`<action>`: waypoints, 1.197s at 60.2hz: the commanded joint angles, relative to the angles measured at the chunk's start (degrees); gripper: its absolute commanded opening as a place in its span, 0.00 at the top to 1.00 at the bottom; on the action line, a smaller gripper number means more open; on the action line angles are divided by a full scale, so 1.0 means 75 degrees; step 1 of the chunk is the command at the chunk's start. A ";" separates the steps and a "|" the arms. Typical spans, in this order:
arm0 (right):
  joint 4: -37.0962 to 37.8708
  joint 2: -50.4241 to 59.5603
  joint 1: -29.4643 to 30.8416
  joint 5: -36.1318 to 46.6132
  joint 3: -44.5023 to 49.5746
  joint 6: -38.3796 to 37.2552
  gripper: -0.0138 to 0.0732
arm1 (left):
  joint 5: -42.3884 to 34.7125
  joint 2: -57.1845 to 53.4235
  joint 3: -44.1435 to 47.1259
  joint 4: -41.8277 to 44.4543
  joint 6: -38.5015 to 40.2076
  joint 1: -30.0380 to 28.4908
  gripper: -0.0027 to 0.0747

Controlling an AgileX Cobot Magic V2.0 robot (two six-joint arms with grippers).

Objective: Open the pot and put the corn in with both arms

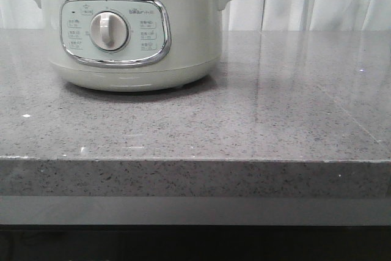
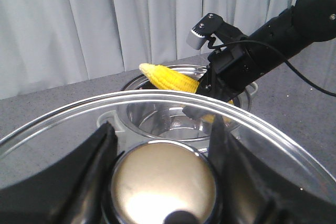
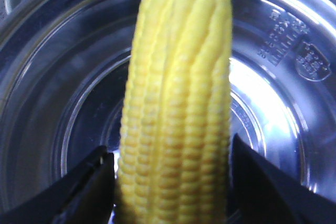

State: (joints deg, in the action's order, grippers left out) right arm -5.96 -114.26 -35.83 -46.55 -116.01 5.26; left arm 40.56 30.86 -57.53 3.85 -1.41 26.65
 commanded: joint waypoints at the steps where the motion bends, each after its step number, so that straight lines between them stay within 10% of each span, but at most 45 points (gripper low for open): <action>1: 0.0076 0.0529 0.0012 0.0455 -0.0259 0.0106 0.24 | -0.1232 0.0008 -0.0263 0.0027 0.0006 -0.0022 0.74; 27: 0.0076 0.2233 0.0077 -0.0025 0.0054 -0.0356 0.24 | -0.1232 0.0008 -0.0263 0.0027 0.0006 -0.0022 0.74; 72: 0.0069 0.8011 0.0077 0.2226 0.7648 -0.0356 0.24 | -0.1507 0.0293 -0.0263 -0.0425 0.0006 -0.0022 0.74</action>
State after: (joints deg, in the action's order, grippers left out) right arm -5.62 -58.06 -35.73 -33.70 -59.78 2.54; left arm 38.54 31.44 -57.53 1.87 -1.41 26.65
